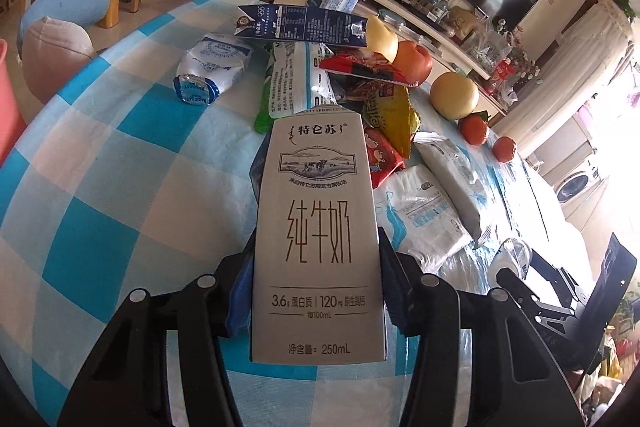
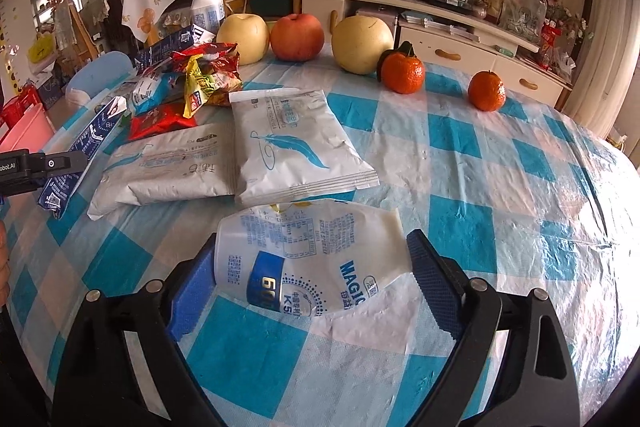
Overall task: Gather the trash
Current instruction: 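Close the left tool on the milk carton while the right tool grasps the white yogurt bag, then carry both items to the pink bucket and open both tools to drop them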
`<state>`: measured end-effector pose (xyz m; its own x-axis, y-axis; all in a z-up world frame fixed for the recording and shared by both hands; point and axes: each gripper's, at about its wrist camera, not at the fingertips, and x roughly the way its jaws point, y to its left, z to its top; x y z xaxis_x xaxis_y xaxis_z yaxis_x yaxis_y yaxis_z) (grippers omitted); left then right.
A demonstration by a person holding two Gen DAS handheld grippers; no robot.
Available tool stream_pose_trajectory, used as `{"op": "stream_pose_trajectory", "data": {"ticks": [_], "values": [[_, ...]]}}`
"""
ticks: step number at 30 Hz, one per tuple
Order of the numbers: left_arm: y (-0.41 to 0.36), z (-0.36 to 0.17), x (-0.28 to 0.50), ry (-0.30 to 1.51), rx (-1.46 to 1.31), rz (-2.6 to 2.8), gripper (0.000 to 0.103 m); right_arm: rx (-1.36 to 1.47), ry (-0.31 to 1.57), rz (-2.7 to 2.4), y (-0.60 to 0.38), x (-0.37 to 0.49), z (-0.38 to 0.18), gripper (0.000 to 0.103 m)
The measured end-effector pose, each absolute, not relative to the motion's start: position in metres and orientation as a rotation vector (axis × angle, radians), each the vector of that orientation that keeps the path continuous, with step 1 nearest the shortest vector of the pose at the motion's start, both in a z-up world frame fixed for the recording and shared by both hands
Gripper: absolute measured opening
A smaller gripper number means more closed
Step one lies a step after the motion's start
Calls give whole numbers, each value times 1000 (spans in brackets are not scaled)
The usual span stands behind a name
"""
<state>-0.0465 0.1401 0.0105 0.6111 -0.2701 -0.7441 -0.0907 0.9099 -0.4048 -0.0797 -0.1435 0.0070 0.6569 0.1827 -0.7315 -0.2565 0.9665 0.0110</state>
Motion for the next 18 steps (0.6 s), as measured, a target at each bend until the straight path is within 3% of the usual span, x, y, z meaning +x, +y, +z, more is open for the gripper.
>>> {"op": "stream_pose_trajectory", "data": {"ticks": [18], "values": [[259, 76, -91, 672, -431, 81, 55, -65, 671, 369, -35, -125, 65, 90]]}}
